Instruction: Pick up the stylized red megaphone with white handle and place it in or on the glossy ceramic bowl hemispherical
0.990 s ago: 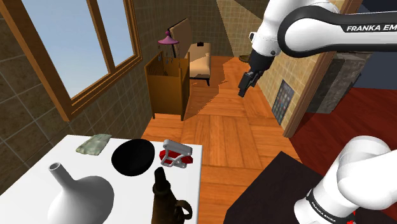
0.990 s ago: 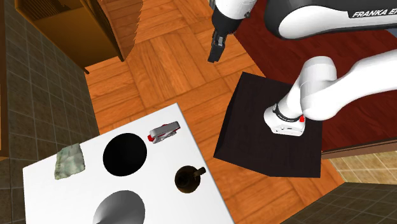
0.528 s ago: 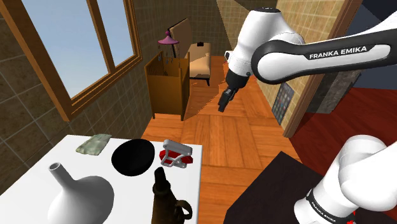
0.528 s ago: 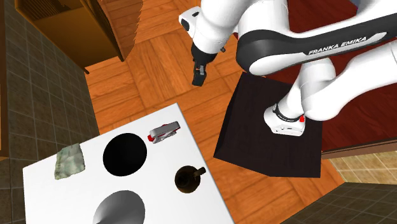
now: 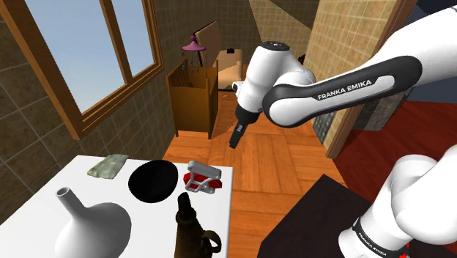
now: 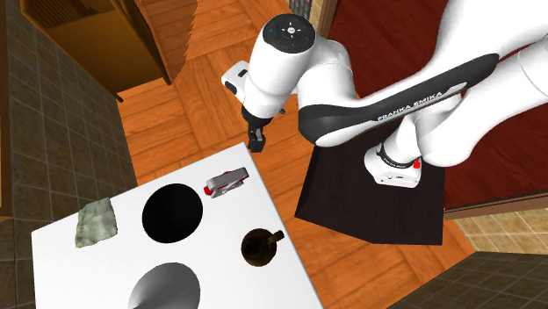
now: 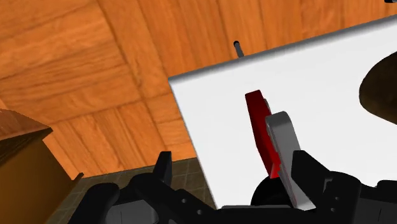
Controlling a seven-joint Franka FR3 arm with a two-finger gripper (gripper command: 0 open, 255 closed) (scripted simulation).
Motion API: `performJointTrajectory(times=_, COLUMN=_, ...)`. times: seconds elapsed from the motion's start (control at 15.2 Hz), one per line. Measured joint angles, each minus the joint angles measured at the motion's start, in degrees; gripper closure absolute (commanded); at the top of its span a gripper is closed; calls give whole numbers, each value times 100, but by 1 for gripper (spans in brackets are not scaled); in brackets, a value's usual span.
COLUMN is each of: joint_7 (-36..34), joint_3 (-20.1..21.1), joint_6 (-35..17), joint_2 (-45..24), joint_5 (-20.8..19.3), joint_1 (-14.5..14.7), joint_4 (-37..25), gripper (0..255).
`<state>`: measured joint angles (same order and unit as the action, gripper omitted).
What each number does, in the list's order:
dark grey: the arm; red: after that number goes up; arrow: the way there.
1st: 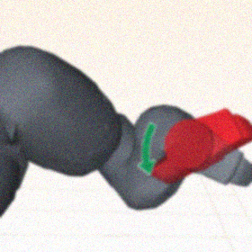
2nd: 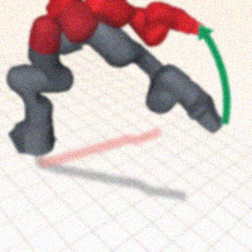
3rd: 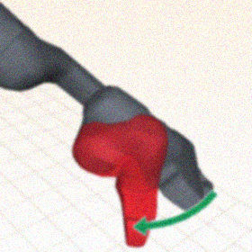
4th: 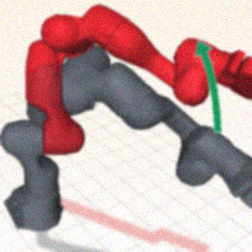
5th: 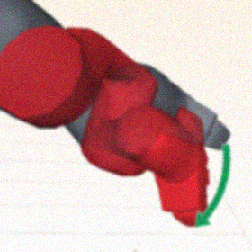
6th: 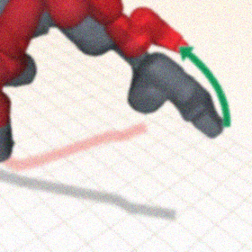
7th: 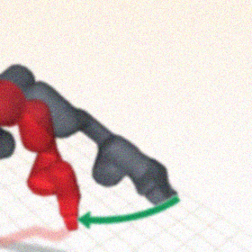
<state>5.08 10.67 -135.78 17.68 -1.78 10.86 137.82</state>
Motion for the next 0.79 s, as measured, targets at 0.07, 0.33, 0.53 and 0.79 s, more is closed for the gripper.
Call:
performJointTrajectory(times=0.07, joint_7=-19, joint_3=74, joint_6=-161, joint_2=-166, joint_5=-29, joint_1=44, joint_4=-24, gripper=0)
performJointTrajectory(times=0.33, joint_7=9, joint_3=280, joint_6=-746, joint_2=-823, joint_5=-194, joint_1=167, joint_4=-167, gripper=0)
performJointTrajectory(times=0.53, joint_7=0, joint_3=418, joint_6=-1125, joint_2=-1351, joint_5=-403, joint_1=241, joint_4=-361, gripper=0)
performJointTrajectory(times=0.79, joint_7=-101, joint_3=523, joint_6=-1568, joint_2=-1881, joint_5=-715, joint_1=321, joint_4=-473, gripper=0)
